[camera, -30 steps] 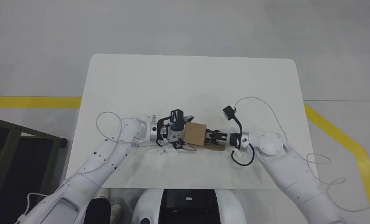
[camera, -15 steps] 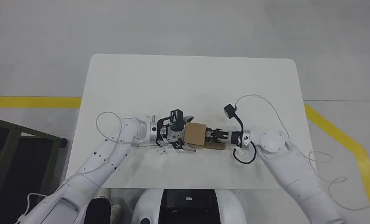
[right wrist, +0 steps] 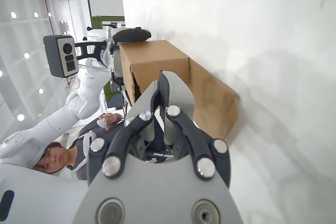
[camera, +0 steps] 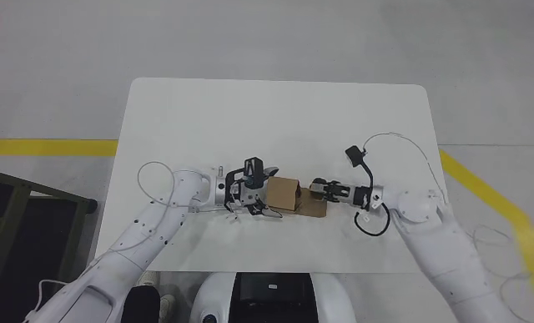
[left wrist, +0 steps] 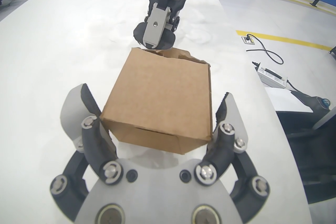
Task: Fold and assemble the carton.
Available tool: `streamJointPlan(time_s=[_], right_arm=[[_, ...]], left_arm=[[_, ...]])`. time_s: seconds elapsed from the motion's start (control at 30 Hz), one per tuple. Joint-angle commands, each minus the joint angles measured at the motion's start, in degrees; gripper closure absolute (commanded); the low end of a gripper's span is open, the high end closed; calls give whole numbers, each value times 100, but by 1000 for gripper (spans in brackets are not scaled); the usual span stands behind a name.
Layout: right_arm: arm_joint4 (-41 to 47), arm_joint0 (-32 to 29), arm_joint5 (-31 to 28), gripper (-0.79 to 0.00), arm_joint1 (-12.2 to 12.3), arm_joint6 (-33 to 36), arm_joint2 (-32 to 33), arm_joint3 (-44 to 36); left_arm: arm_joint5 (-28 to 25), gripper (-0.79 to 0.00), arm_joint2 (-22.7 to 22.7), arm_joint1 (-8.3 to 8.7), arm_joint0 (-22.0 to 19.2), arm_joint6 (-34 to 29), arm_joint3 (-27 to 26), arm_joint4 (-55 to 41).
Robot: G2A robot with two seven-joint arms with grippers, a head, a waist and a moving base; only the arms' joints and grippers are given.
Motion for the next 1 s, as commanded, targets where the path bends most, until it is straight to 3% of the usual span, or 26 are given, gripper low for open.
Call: streamJointPlan(time_s=[0.0,0.3,0.37,0.53,0.97], right_arm=[[-238,-88,187,0,55,36,151,-209],[-1379,-554,1266,0,267,453,562,-1087],[-1358,-667,1316,0,286,383,657,-1119],[-1404,-835,1346,-191,319,384,735,-1178],[-1154,-779,1119,-209,291,423,492,-960]], left_arm=[[-2,-785,-11,4,4,6,0,7],[8,-785,-76,29,50,40,-16,44],[4,-785,-85,33,58,44,-24,51],[15,-785,-103,39,75,41,-42,52],[7,-785,-129,47,97,-16,-93,41]])
